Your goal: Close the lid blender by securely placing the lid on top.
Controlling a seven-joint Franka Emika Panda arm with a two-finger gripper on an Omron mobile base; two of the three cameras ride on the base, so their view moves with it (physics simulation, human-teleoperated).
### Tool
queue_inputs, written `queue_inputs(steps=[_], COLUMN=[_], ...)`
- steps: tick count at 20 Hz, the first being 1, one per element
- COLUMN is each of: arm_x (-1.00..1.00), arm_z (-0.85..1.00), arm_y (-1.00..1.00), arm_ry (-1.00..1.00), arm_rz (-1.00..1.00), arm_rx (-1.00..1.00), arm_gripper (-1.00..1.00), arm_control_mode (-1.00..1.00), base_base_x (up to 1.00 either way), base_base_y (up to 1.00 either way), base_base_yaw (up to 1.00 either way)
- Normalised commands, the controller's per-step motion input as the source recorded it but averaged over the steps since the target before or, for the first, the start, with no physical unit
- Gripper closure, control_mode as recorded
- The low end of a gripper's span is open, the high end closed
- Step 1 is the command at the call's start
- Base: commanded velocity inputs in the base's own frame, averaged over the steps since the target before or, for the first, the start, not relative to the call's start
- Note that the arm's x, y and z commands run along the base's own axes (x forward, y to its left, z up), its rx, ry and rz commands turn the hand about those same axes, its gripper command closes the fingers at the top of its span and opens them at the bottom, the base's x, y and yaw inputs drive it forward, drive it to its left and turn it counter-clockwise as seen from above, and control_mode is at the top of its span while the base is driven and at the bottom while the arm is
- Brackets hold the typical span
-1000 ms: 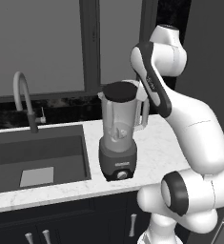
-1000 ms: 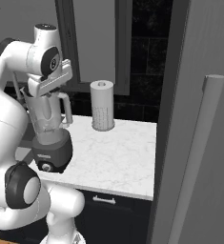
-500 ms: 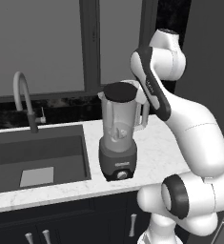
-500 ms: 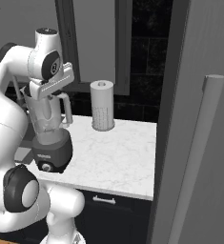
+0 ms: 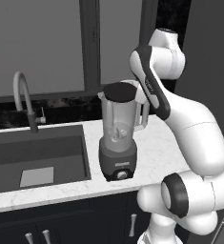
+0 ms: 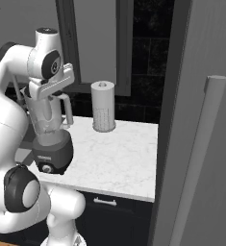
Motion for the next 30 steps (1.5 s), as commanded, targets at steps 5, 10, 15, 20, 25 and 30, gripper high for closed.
queue_inputs(steps=[5, 10, 15, 20, 25, 30], arm_x=[-0.15, -0.4, -0.61, -0.62, -0.4, -0.34], arm_z=[-0.22, -0.28, -0.3, -0.26, -0.2, -0.01], arm_y=[0.02, 0.05, 0.09, 0.01, 0.0, 0.0], arm_ry=[0.14, 0.09, 0.01, 0.0, 0.01, 0.0], arm_rz=[0.0, 0.0, 0.0, 0.0, 0.0, 0.0], arm_rx=[-0.01, -0.02, -0.02, 0.0, 0.0, 0.0], arm_gripper=[1.0, 1.0, 1.0, 1.0, 1.0, -1.0], arm_control_mode=[-1.0, -1.0, -1.0, -1.0, -1.0, -1.0], base_base_x=[0.0, 0.0, 0.0, 0.0, 0.0, 0.0], base_base_y=[0.0, 0.0, 0.0, 0.0, 0.0, 0.0], base_base_yaw=[0.0, 0.0, 0.0, 0.0, 0.0, 0.0])
